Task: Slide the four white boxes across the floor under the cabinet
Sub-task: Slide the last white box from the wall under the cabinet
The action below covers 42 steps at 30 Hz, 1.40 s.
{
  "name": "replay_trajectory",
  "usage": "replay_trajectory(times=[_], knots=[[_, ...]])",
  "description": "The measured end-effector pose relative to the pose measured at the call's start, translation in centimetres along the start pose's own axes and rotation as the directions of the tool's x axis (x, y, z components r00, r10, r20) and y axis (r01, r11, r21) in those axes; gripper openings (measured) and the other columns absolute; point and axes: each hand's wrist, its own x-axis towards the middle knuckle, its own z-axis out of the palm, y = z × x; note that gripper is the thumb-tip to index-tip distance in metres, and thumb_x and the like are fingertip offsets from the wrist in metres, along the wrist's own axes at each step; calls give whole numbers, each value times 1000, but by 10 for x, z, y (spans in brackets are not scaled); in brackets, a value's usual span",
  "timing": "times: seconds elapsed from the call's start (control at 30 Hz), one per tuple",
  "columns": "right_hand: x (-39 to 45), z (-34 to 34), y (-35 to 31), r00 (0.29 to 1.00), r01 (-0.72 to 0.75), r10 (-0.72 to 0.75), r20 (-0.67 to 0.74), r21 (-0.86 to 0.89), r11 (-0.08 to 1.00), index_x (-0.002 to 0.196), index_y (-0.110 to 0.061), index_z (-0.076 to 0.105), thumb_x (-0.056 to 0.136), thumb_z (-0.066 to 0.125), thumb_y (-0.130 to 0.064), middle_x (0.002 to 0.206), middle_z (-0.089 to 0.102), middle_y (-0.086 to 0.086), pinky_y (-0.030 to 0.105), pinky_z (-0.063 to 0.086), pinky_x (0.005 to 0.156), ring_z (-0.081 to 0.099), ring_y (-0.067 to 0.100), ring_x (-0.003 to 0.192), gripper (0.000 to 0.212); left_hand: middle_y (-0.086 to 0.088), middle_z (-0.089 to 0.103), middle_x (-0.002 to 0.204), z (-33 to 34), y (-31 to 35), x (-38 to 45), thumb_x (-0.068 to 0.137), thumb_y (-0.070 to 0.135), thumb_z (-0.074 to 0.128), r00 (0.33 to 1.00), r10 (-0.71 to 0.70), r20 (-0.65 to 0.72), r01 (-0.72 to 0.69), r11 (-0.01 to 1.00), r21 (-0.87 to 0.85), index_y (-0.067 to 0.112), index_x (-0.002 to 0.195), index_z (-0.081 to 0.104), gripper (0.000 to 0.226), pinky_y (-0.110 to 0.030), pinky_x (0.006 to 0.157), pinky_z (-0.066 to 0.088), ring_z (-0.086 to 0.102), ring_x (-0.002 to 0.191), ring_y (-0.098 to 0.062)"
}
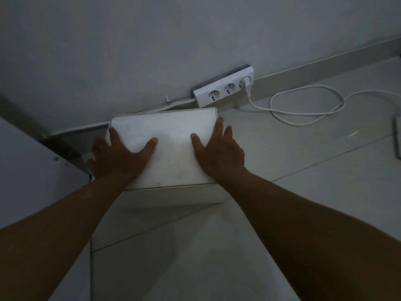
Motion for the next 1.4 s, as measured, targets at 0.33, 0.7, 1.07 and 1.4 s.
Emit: replay_trajectory(times=[0.33, 0.7, 1.07, 1.4], knots=[[-24, -8, 15, 997, 72, -72, -4, -17, 997, 156, -25, 4, 94, 33, -67, 126, 54, 20, 42, 43, 85, 57, 38, 107, 80, -24, 22, 152, -1, -10, -21, 63, 93, 39, 996, 35, 78, -37, 999, 13, 25, 153, 15, 116, -60, 108, 29, 26, 137, -45], [-132, -56, 42, 989, -22, 24, -148, 19, 1000, 153, -39, 8, 91, 31, -73, 137, 47, 16, 45, 44, 94, 54, 38, 115, 74, -19, 18, 152, -34, -10, -107, 63, 89, 48, 979, 203, 18, -201, 976, -87, 28, 153, 12, 114, -58, 108, 27, 26, 136, -43], [-286, -136, 43, 876, -74, 83, -474, 37, 997, 152, -38, 16, 90, 38, -72, 139, 49, 13, 44, 46, 92, 57, 38, 113, 75, -15, 21, 149, -88, -33, -230, 58, 95, 42, 897, 427, -113, -442, 858, -261, 35, 152, 8, 116, -54, 111, 24, 25, 136, -39], [-408, -190, 37, 827, -179, 145, -544, -10, 984, 153, -36, 17, 90, 40, -71, 140, 49, 13, 42, 47, 90, 57, 35, 113, 76, -18, 19, 152, -138, -58, -327, 61, 92, 45, 849, 521, -89, -521, 799, -300, 33, 153, 11, 115, -52, 112, 23, 22, 139, -38]])
